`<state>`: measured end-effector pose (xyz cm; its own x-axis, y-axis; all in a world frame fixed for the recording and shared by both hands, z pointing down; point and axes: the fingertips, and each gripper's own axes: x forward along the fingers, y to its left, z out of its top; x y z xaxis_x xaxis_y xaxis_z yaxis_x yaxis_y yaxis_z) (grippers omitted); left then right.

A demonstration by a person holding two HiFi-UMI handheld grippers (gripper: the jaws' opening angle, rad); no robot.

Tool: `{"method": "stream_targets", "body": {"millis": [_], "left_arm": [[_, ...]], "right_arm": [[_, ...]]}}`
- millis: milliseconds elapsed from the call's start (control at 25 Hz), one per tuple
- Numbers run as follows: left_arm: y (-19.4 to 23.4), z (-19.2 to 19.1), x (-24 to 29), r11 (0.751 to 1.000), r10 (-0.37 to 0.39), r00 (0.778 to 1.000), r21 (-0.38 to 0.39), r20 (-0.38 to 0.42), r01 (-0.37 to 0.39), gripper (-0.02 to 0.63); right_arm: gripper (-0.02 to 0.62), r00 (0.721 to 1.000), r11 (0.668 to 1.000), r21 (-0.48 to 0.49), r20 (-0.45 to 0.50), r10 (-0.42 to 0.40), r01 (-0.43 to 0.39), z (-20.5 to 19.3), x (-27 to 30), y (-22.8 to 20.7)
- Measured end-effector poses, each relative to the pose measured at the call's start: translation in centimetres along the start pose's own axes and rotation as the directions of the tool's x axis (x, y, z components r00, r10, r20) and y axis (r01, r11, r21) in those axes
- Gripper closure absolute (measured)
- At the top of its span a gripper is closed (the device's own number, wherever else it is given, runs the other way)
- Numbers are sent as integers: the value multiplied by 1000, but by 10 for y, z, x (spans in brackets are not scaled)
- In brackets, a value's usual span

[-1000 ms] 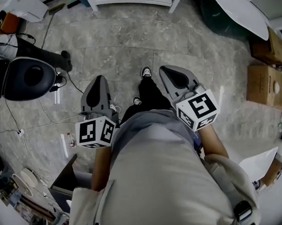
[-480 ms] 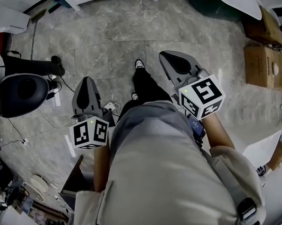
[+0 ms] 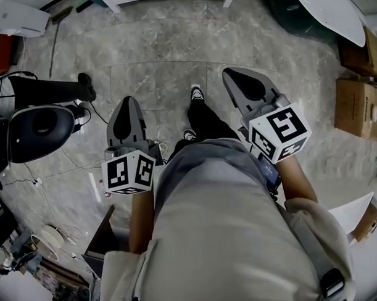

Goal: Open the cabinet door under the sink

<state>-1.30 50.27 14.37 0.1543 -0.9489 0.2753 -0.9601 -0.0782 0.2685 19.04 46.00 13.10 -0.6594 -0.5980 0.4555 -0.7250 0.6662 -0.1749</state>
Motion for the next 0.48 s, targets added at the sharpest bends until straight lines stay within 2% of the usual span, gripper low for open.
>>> {"method": "stream_targets", "body": {"millis": [480], "left_arm": [[10, 50, 98, 1000, 19, 999, 14, 47, -19, 604]], "right_arm": [[586, 999, 999, -16, 15, 38, -37, 56, 73, -59]]}}
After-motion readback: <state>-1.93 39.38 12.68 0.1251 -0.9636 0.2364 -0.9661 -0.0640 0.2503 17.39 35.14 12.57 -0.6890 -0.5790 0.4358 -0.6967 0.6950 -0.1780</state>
